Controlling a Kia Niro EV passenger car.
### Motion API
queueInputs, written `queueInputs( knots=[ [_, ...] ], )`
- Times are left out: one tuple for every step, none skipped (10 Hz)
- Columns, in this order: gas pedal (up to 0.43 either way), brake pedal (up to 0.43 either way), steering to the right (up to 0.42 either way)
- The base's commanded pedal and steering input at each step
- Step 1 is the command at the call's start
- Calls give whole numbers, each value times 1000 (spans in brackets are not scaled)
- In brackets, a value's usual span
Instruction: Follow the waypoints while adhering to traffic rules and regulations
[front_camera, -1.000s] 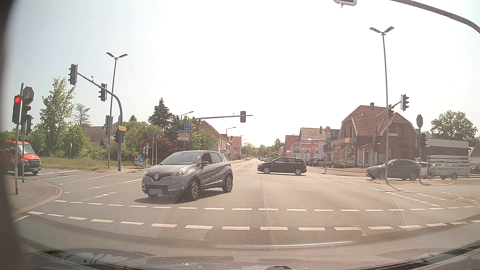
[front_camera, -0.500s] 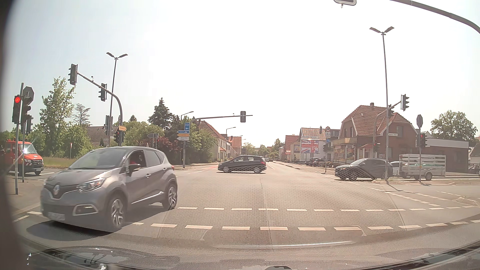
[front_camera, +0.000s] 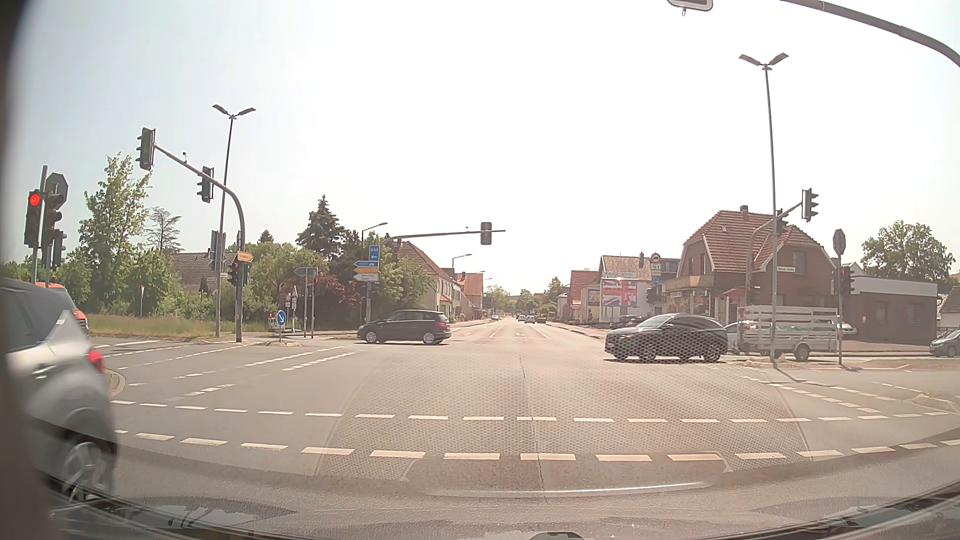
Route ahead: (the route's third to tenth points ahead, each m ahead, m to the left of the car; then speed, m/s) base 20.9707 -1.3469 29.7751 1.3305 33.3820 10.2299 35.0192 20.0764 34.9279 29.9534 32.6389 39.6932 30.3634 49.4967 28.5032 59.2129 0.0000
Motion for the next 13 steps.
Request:
queueInputs(
  knots=[
    [0,262,19],
    [0,262,19],
    [0,262,19],
    [0,262,19],
    [0,262,19],
    [0,262,19],
    [0,262,19],
    [0,262,19],
    [0,262,19],
    [0,262,19],
    [0,262,19],
    [0,262,19],
    [0,262,19]
  ],
)
